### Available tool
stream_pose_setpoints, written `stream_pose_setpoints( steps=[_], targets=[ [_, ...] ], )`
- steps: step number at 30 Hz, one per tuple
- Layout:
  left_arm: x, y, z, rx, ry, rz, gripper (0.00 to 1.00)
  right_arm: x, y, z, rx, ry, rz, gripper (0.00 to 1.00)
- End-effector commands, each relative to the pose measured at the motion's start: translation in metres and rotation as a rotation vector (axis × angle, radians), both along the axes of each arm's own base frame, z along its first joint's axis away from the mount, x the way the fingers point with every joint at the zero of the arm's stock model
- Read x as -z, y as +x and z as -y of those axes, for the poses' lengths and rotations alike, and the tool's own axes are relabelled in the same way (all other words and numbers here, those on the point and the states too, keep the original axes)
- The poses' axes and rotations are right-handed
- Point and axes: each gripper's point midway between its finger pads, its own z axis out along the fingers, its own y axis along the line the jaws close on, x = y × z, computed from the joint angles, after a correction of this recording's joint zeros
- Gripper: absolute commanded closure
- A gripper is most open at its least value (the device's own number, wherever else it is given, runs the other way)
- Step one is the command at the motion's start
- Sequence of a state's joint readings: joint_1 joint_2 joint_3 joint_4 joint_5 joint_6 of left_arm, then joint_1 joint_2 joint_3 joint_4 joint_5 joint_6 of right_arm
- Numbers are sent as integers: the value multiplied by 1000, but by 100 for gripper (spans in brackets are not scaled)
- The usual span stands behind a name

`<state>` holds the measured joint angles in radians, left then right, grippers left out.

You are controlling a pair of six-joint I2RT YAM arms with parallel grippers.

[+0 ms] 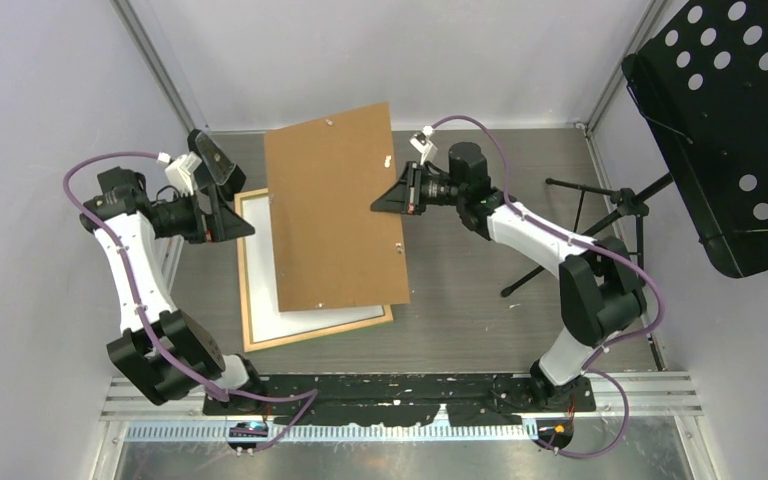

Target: Put the photo into the frame

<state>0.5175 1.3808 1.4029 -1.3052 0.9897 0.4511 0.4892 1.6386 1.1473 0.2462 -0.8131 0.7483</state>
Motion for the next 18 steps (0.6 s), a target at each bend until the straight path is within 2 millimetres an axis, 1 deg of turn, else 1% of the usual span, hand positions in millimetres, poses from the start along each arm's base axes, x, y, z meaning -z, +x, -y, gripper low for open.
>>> stream_pose_setpoints(
  steps=[1, 3, 4, 5, 8, 9, 10, 11, 14, 15, 18],
  targets=[
    [-9, 9, -9, -61, 58, 60, 0, -48, 8, -19, -20, 115, 79, 95],
    [-9, 9, -10, -68, 60, 60, 0, -40, 13, -25, -28, 120, 39, 95],
    [-10, 9, -10, -69, 62, 61, 0, -40, 13, -28, -38, 126, 33, 95],
    [-10, 9, -10, -73, 61, 61, 0, -35, 14, -31, -42, 125, 12, 94],
    [-12, 10, -11, -84, 66, 69, 0, -30, 17, -37, -50, 133, -16, 94],
    [-13, 9, -10, -88, 68, 73, 1, -25, 19, -40, -52, 131, -25, 95],
    [-13, 9, -10, -92, 69, 77, 0, -26, 20, -42, -58, 136, -31, 95],
    [-13, 9, -10, -96, 72, 81, 0, -19, 22, -45, -60, 132, -44, 95],
    [-12, 9, -10, -100, 70, 80, 0, -15, 25, -51, -74, 144, -72, 95],
    [-12, 8, -10, -100, 67, 79, 0, -9, 26, -53, -79, 140, -87, 95],
    [-10, 9, -10, -101, 62, 71, 1, -3, 26, -60, -90, 140, -104, 95]
  ],
)
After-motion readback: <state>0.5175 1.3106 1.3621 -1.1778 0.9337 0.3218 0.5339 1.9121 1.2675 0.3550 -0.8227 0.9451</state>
